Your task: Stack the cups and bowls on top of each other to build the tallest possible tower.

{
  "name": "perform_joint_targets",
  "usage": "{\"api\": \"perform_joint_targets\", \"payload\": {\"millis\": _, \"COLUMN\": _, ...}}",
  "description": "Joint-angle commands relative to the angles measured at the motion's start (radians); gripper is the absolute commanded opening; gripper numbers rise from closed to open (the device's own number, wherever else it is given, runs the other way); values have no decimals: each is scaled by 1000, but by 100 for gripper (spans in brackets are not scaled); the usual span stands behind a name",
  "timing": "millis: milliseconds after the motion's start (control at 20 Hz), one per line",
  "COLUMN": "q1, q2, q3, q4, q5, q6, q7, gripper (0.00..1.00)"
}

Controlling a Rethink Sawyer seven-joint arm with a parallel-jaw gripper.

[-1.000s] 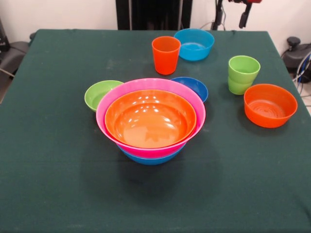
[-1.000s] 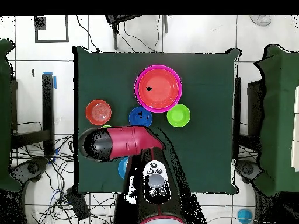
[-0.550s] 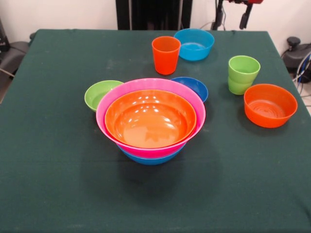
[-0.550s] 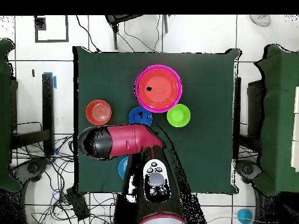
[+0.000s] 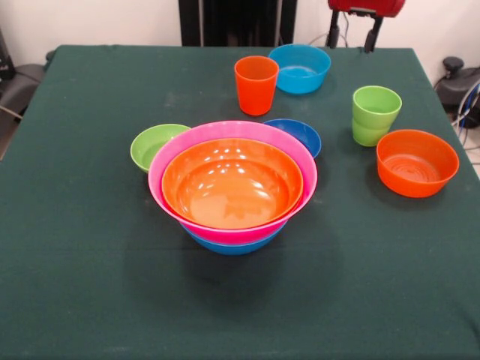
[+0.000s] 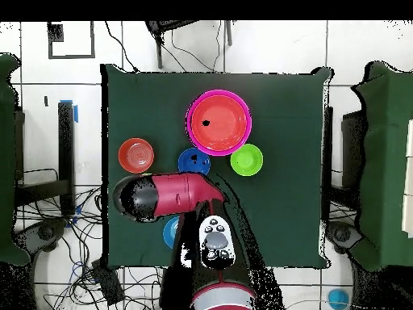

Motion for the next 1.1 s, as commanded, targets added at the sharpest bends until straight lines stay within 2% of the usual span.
{"api": "perform_joint_targets", "payload": {"millis": 50, "q1": -8, "q2": 73, "q3": 14, "q4": 12, "q5": -50, "q6": -117, "q7": 66, "gripper": 100}}
{"api": "perform_joint_targets", "payload": {"millis": 700, "q1": -40, "q2": 124, "q3": 43, "q4": 80, "q5": -73, "q6": -275, "q7": 35, "gripper": 100}}
{"api": "perform_joint_targets", "payload": {"millis": 1100, "q1": -51, "q2": 141, "q3": 45, "q4": 103, "q5": -77, "q6": -323, "q7": 37, "gripper": 100}}
